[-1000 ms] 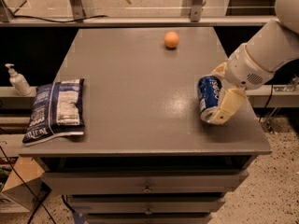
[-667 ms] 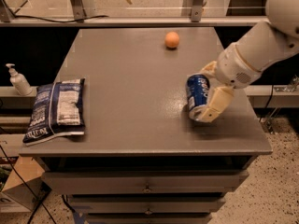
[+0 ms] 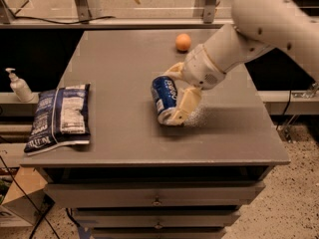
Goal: Move pepsi can near blue chip bag
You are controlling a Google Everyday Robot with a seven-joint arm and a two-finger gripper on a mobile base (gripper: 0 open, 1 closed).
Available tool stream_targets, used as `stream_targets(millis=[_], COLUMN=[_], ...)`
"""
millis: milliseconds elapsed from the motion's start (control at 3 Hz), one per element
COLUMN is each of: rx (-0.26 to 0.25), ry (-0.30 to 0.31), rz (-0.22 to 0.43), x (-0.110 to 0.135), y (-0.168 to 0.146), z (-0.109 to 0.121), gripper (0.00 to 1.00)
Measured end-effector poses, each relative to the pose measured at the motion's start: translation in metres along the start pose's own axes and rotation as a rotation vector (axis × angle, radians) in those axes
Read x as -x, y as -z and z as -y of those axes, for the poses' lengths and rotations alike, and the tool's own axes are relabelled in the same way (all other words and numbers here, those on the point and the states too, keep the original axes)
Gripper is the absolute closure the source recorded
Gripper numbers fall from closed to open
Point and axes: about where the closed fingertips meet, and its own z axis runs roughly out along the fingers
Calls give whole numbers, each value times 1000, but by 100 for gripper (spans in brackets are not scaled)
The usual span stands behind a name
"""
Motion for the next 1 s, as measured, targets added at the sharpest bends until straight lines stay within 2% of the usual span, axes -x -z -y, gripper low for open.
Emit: stream_targets(millis=[333,667,1000], rx=[82,142,170], ry=[51,82,94], rz=[106,191,256], x=[33,59,86], y=[-45,-77,-97], z=[6,8,9], gripper=[100,100,82])
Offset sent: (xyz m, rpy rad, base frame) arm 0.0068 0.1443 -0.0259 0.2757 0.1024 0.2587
